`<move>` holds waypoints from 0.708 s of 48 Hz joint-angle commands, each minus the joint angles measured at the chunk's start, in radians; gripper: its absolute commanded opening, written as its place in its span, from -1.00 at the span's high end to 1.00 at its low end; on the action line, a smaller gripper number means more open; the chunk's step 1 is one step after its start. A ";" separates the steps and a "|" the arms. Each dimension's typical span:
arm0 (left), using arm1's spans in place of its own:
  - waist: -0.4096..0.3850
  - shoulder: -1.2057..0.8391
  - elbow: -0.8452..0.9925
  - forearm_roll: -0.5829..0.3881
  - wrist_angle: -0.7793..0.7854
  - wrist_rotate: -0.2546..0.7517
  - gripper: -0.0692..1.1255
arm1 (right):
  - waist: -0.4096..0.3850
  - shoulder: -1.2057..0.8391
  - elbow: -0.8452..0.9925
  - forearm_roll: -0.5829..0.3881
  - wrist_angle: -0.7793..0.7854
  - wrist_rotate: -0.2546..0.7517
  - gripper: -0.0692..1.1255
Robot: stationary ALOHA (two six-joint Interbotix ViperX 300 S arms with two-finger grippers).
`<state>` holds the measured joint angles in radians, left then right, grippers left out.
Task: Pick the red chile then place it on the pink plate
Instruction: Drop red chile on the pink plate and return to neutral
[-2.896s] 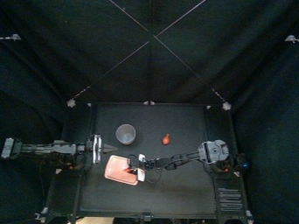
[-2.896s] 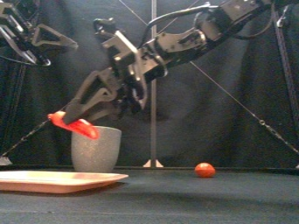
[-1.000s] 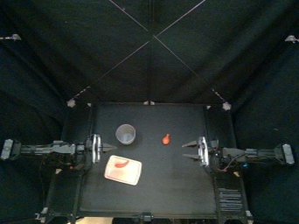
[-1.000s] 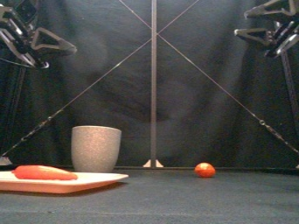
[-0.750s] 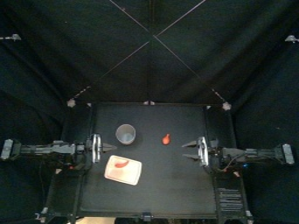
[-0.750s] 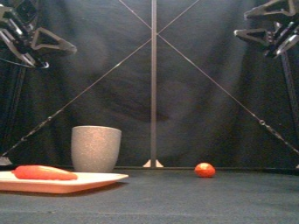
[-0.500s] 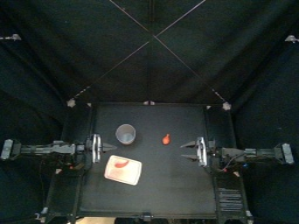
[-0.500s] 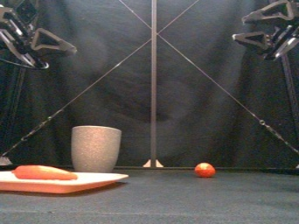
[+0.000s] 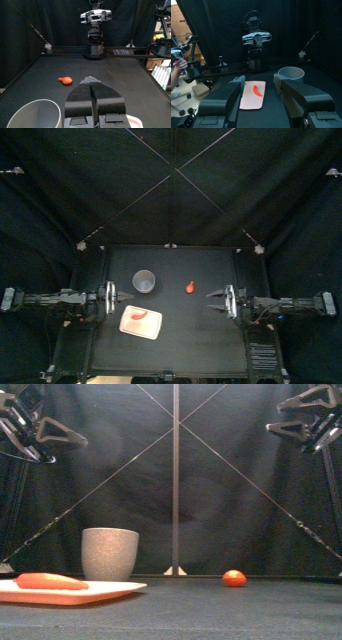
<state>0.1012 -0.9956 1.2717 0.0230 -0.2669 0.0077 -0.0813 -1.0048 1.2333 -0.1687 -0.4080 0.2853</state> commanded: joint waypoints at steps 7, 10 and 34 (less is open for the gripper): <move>0.003 0.003 -0.012 0.003 -0.005 0.002 0.92 | 0.000 0.012 -0.006 0.002 -0.005 0.002 -0.56; 0.003 0.003 -0.011 0.003 -0.006 0.002 0.92 | 0.002 0.012 -0.006 0.005 -0.005 0.002 -0.56; 0.005 0.003 -0.008 0.003 -0.005 0.002 0.92 | 0.000 0.012 -0.005 0.006 0.048 0.000 -0.56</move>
<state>0.1028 -0.9956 1.2763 0.0245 -0.2669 0.0077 -0.0798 -1.0048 1.2379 -0.1641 -0.3620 0.2869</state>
